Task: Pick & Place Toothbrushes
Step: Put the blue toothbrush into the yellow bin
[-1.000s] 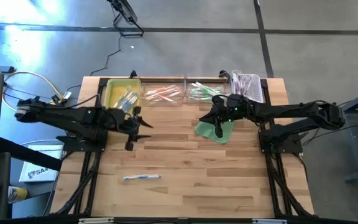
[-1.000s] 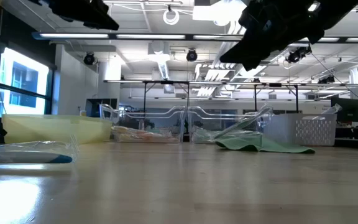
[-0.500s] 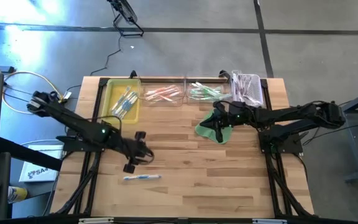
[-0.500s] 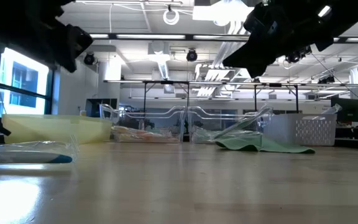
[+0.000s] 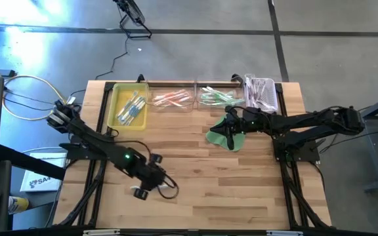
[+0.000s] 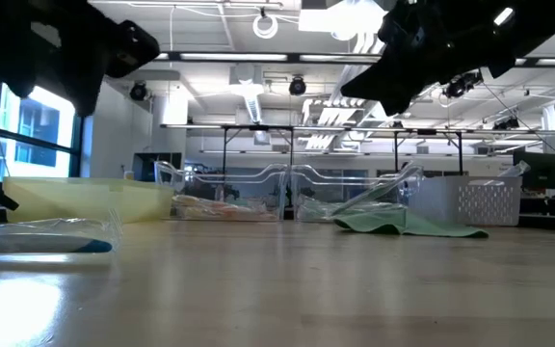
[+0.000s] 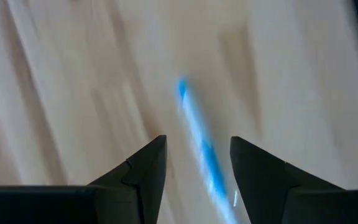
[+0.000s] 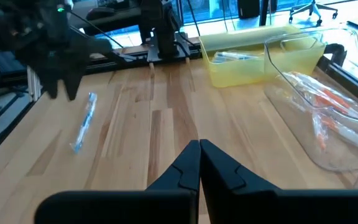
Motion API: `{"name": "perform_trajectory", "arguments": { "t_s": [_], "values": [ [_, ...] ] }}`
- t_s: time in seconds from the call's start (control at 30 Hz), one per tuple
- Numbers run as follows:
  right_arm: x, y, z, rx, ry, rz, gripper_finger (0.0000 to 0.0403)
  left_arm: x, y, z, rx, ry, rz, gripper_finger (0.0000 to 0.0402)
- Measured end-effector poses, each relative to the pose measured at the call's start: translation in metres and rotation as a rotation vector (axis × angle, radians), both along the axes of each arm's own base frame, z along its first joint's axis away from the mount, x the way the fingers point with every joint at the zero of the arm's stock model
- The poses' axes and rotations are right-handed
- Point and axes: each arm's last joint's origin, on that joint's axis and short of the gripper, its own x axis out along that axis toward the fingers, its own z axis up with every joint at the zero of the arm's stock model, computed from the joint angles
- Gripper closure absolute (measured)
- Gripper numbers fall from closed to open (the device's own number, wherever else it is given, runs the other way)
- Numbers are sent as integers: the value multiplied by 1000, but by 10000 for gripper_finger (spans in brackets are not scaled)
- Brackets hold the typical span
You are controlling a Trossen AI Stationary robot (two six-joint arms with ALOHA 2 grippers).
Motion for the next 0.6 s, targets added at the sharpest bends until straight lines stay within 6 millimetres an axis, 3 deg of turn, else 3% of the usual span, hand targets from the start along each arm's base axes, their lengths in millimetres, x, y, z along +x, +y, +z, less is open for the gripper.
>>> {"name": "perform_trajectory", "arguments": {
  "t_s": [0.2, 0.6],
  "values": [
    [0, 1, -1, 0, 16, 4, 401, 8, -7, -9, -27, 86, -25, 231],
    [0, 15, -4, 2, 46, 61, 401, 19, -14, -10, -136, 45, 61, 231]
  ]
}}
